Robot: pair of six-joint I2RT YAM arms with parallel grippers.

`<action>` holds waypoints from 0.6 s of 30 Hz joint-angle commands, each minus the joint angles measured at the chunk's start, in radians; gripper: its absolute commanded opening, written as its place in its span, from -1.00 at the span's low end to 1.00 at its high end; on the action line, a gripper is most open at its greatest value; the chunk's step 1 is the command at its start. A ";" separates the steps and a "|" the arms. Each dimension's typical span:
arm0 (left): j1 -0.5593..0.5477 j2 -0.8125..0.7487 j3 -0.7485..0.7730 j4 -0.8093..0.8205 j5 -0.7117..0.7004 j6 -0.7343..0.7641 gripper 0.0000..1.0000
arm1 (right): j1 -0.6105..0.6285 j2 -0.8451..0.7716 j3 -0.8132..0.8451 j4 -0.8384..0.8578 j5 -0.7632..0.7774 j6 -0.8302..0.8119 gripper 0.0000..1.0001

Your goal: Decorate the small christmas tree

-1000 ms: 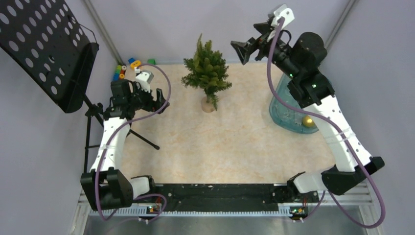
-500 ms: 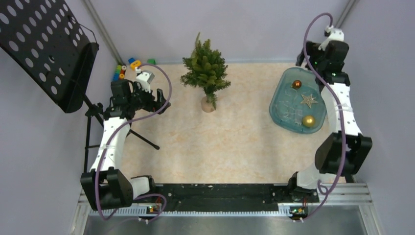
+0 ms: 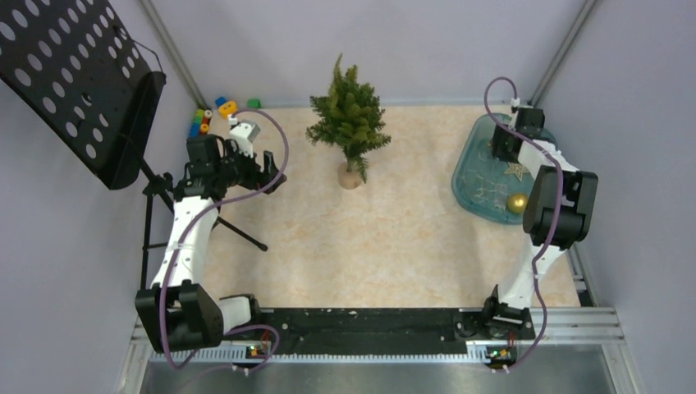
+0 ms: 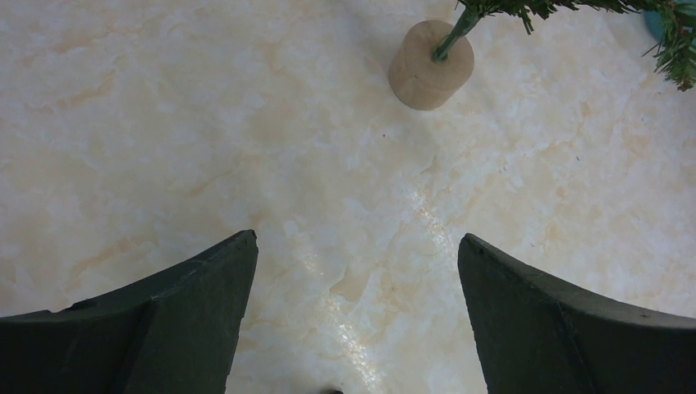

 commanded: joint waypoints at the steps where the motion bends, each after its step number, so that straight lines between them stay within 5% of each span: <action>1: -0.002 0.006 0.049 -0.020 0.023 0.020 0.93 | -0.006 0.063 0.050 0.075 -0.043 -0.064 0.19; 9: -0.002 0.011 0.053 -0.022 0.024 0.027 0.92 | -0.006 0.140 0.086 0.108 -0.061 -0.097 0.16; 18: -0.002 0.004 0.047 -0.019 0.016 0.029 0.92 | -0.006 0.197 0.155 0.105 -0.098 -0.109 -0.07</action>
